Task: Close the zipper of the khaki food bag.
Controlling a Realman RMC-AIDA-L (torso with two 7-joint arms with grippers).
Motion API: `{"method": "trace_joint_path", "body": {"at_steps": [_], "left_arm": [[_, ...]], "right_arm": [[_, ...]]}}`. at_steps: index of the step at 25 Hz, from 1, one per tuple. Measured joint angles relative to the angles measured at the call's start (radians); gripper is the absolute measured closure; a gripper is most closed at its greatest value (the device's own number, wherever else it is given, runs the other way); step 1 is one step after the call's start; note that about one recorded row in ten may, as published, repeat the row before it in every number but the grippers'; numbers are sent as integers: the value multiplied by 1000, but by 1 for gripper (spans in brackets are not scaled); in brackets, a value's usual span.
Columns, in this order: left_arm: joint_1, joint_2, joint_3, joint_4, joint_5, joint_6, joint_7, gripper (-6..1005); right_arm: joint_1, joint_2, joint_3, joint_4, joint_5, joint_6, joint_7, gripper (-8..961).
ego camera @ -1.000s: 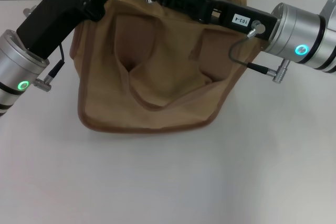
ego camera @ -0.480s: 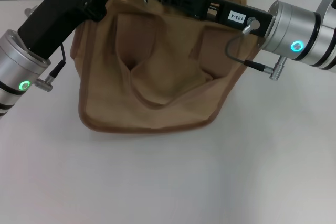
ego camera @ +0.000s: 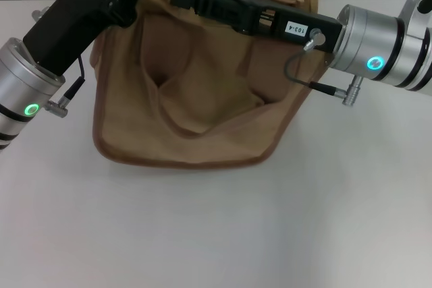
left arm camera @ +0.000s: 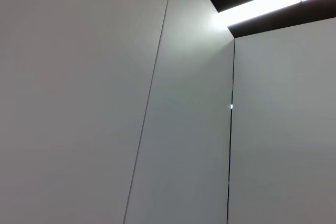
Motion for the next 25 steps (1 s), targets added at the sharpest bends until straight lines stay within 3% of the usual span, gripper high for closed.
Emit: {"method": "trace_joint_path", "body": {"at_steps": [6,12,23,25], "left_arm": [[-1,0,0,0,0,2,0,971],[-3,0,0,-1,0,6,0,971],[1,0,0,-3,0,8,0,970],[2,0,0,-3,0,9,0,970]], "right_arm": [[-2,-2,4,0,1,-53,1,461],[-1,-3,5,2,1,-39,2,405],[-8,1,7,1,21,-35,-29,427],[-13,1,2,4,44,-36,-68,487]]}}
